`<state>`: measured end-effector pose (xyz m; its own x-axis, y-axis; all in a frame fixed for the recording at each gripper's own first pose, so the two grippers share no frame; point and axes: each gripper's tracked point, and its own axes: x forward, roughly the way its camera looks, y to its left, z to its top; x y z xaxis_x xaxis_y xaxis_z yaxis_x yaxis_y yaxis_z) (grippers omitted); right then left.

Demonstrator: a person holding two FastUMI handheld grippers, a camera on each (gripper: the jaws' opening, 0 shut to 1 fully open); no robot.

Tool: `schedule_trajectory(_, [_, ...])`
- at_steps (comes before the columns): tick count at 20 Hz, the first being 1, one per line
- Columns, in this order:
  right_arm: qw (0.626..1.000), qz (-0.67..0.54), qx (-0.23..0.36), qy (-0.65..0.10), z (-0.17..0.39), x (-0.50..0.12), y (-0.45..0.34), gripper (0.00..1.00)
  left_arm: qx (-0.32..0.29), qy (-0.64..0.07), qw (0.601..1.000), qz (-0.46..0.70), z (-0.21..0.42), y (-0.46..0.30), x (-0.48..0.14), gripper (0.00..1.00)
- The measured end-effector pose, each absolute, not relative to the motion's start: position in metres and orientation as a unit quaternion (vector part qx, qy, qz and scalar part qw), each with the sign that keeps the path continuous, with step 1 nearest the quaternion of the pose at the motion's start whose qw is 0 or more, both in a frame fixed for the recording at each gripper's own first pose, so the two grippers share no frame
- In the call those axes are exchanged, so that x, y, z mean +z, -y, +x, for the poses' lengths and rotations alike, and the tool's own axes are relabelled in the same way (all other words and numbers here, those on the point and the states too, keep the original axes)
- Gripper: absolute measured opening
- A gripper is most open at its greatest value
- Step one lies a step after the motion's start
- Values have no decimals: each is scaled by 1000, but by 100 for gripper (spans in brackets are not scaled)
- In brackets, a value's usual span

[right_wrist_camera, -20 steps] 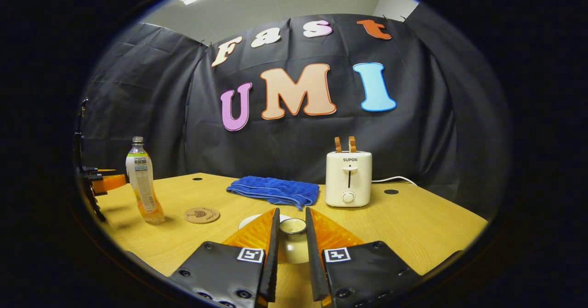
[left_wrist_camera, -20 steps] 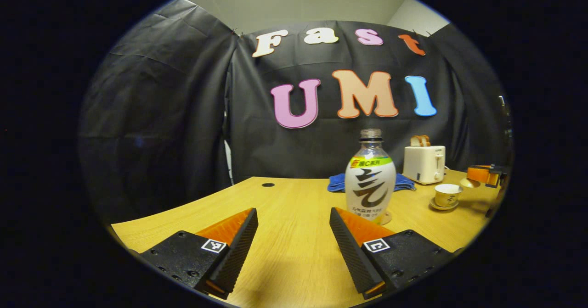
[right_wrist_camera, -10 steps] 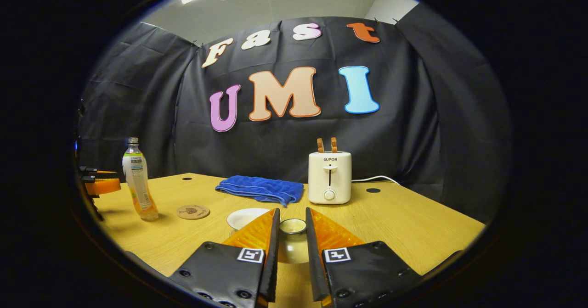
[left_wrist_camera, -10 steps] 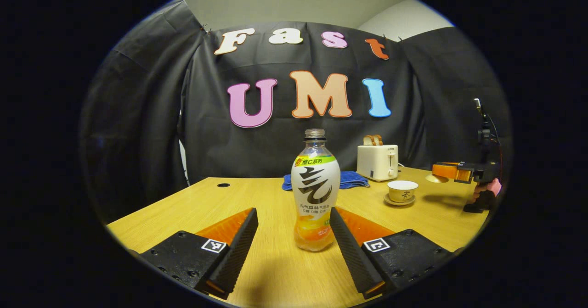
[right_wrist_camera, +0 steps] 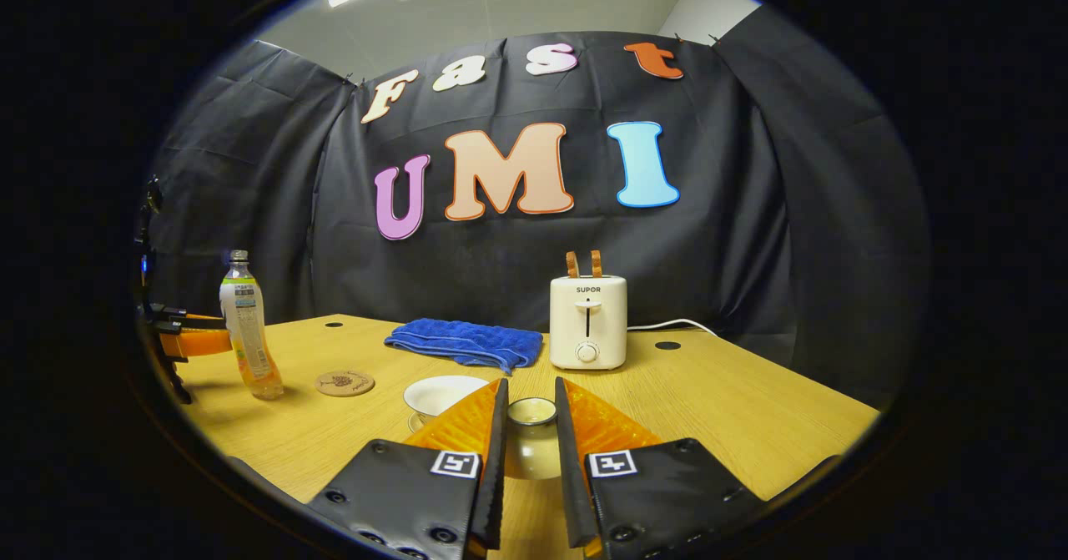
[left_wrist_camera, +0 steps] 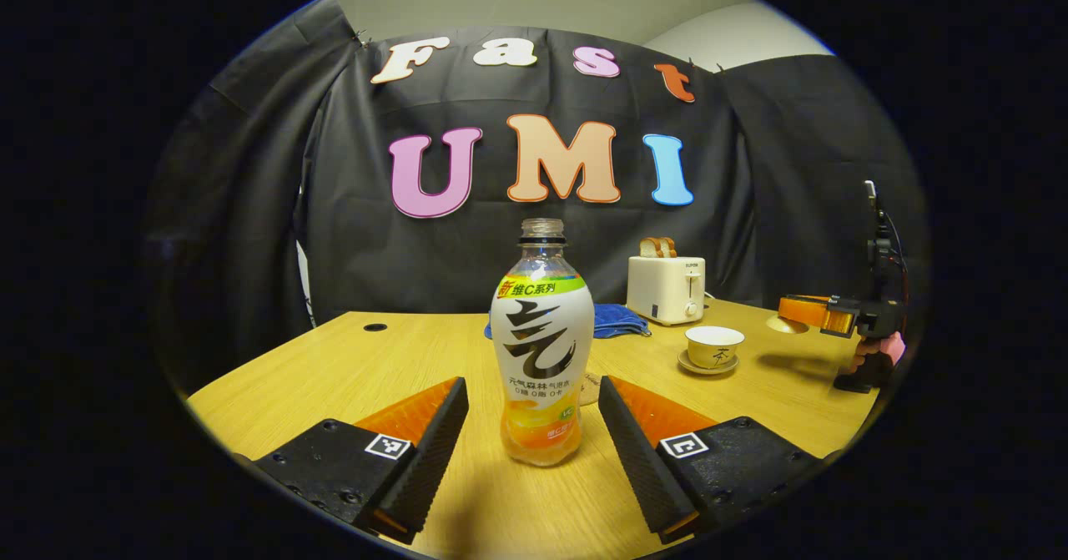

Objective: Open the teacup lid with one hand, grasp the water bottle and pour water into the teacup with the other hand; after pouring, place the water bottle on the coaster and then close the teacup lid.

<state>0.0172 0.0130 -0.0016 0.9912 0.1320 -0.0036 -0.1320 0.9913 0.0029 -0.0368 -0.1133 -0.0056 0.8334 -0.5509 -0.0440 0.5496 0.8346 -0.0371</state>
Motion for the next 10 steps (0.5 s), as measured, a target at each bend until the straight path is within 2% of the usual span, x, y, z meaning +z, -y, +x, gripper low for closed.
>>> schedule_trajectory(10, [998,2,64,-2,12,-1,-1,33,-286,-59,956,-22,-10,140,-12,91])
